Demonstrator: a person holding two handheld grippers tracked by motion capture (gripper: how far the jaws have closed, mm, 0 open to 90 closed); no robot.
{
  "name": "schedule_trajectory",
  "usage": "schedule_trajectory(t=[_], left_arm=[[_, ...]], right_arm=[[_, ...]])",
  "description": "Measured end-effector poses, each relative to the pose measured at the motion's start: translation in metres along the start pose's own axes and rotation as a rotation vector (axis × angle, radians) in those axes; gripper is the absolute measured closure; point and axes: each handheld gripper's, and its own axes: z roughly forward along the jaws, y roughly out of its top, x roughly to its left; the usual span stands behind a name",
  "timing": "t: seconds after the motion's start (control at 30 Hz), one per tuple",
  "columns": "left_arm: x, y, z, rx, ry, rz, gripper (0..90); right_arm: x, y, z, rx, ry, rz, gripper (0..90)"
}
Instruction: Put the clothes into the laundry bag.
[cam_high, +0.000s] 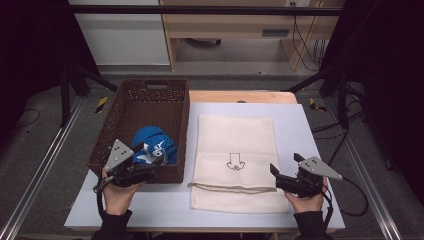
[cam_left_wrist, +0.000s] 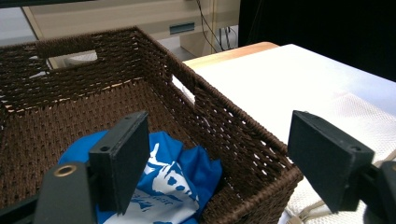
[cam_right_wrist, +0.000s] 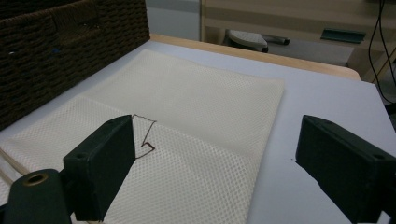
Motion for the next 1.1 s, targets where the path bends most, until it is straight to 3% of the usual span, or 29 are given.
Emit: schedule_trajectory(t=[0.17, 0.43, 0.8, 0.9, 1.1], left_arm=[[-0.006, 0.002, 0.000, -0.007, 0.000, 0.008, 23.7], [-0.026, 0.006, 0.005, -0.028, -0.037, 0.026, 34.2], [-0.070, 0.012, 0.017, -0.043, -0.080, 0.081, 50.8], [-0.083, 0.010, 0.022, -0.029, -0.088, 0.103, 55.9], [-0.104, 0.000, 0.035, 0.020, -0.152, 0.111, 65.2]], right_arm=[[0.005, 0.002, 0.001, -0.001, 0.014, -0.004, 13.8], [0.011, 0.006, 0.003, -0.010, 0.045, -0.006, 17.3], [0.021, 0.011, 0.007, -0.010, 0.086, -0.009, 21.4], [0.024, 0.011, 0.007, -0.009, 0.097, -0.015, 22.9], [0.028, 0.010, 0.009, -0.003, 0.119, -0.019, 25.4]])
